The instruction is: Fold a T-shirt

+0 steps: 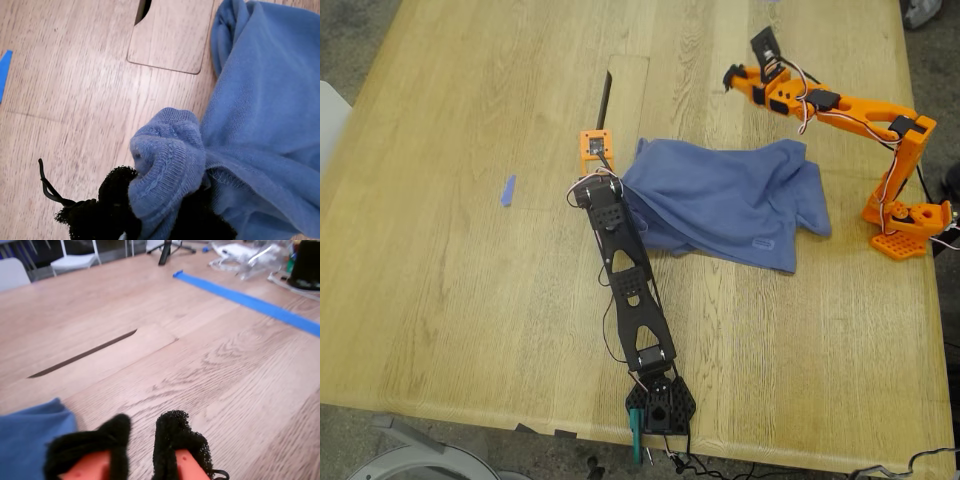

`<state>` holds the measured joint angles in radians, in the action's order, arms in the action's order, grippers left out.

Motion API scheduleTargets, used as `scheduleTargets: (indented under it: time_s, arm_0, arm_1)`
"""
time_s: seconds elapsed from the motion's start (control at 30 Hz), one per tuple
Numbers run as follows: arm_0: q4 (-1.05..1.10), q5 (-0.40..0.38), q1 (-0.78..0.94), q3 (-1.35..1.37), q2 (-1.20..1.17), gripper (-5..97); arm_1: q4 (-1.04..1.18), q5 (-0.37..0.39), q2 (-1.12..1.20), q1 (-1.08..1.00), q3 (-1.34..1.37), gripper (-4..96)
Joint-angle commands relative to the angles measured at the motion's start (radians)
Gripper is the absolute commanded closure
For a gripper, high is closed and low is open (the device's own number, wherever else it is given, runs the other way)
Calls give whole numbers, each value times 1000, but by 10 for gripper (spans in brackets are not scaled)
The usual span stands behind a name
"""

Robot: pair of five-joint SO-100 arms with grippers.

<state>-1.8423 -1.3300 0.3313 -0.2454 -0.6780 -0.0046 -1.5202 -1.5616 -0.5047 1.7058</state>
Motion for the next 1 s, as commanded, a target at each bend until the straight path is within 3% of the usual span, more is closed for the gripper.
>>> scheduleTargets:
  time_s: [0.0,0.23,0.97]
  arm_0:
    - [-49,3,-23,-89,-81,918]
    - [-55,2,-110,-89,-101,918]
    - [-57,-20,-515,-57,-164,918]
  arm_1:
    - [40,8,-5,28,-77,714]
    - [126,9,-21,66,-100,648]
    - [298,35,32,169,-227,604]
